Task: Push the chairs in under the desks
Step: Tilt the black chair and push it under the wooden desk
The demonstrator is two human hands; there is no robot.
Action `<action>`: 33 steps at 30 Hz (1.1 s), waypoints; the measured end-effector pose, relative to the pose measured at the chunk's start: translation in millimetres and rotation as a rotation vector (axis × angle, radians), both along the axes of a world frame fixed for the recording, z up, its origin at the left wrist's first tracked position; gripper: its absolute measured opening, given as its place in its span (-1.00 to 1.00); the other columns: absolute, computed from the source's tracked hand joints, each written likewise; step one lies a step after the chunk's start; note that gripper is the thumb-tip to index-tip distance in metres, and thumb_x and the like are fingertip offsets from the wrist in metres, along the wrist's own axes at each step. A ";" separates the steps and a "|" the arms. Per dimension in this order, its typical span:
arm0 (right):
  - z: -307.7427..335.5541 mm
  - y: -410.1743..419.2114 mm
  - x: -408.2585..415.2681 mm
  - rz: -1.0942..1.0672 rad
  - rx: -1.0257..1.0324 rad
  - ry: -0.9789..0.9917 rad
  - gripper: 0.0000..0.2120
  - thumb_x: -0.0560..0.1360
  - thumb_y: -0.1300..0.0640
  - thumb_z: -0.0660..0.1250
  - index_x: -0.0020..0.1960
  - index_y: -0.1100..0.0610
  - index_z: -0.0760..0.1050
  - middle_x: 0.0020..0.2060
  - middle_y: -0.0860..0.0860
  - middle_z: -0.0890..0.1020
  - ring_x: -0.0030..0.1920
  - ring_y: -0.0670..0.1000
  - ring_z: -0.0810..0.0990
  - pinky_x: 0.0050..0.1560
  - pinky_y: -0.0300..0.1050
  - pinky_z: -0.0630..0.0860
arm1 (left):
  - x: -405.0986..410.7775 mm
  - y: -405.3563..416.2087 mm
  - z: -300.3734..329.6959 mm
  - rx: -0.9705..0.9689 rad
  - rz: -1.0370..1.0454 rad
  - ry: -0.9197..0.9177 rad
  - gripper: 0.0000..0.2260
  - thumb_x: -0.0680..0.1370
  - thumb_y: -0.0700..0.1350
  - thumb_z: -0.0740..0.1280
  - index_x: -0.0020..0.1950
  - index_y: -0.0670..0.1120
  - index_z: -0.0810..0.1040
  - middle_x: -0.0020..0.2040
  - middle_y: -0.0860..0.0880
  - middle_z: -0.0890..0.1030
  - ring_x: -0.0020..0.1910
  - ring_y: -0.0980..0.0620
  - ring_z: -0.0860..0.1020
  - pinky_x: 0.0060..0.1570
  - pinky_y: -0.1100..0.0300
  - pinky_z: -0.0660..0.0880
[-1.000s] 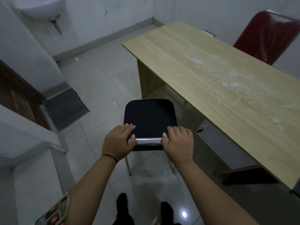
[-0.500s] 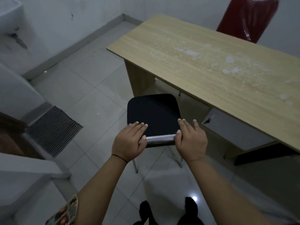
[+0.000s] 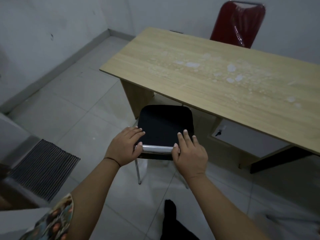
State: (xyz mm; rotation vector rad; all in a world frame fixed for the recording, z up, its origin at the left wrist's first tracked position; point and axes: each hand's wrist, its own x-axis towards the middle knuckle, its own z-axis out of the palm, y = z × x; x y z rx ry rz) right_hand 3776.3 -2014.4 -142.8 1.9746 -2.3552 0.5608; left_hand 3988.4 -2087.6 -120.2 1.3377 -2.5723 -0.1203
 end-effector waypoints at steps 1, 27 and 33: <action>0.9 -5.6 3.9 -0.004 -0.012 0.004 -0.56 0.52 -0.01 0.08 0.19 0.15 0.60 0.16 0.13 0.62 0.11 0.22 0.62 -0.08 0.02 0.58 | 3.2 -7.1 1.1 0.002 0.001 -0.005 -0.59 0.49 -0.03 0.10 0.15 -0.20 0.59 0.11 -0.14 0.62 0.12 -0.09 0.57 0.24 0.03 0.41; 3.5 -21.3 110.9 -0.324 -0.118 -0.028 -0.59 0.52 0.06 0.07 0.12 0.18 0.63 -0.04 0.08 0.70 0.04 0.13 0.66 -0.10 -0.09 0.56 | 91.7 -75.4 -9.8 -0.084 -0.457 0.120 -0.67 0.52 -0.06 0.15 0.01 -0.16 0.66 -0.07 -0.08 0.68 -0.13 0.01 0.63 -0.09 0.23 0.52; 1.3 -23.6 148.8 -0.398 -0.136 -0.017 -0.60 0.52 0.06 0.08 0.13 0.18 0.62 -0.01 0.09 0.69 0.05 0.16 0.65 -0.08 -0.08 0.56 | 118.0 -93.1 -5.2 -0.052 -0.507 0.082 -0.66 0.52 -0.05 0.14 0.01 -0.17 0.65 -0.07 -0.09 0.67 -0.13 -0.01 0.63 -0.11 0.20 0.52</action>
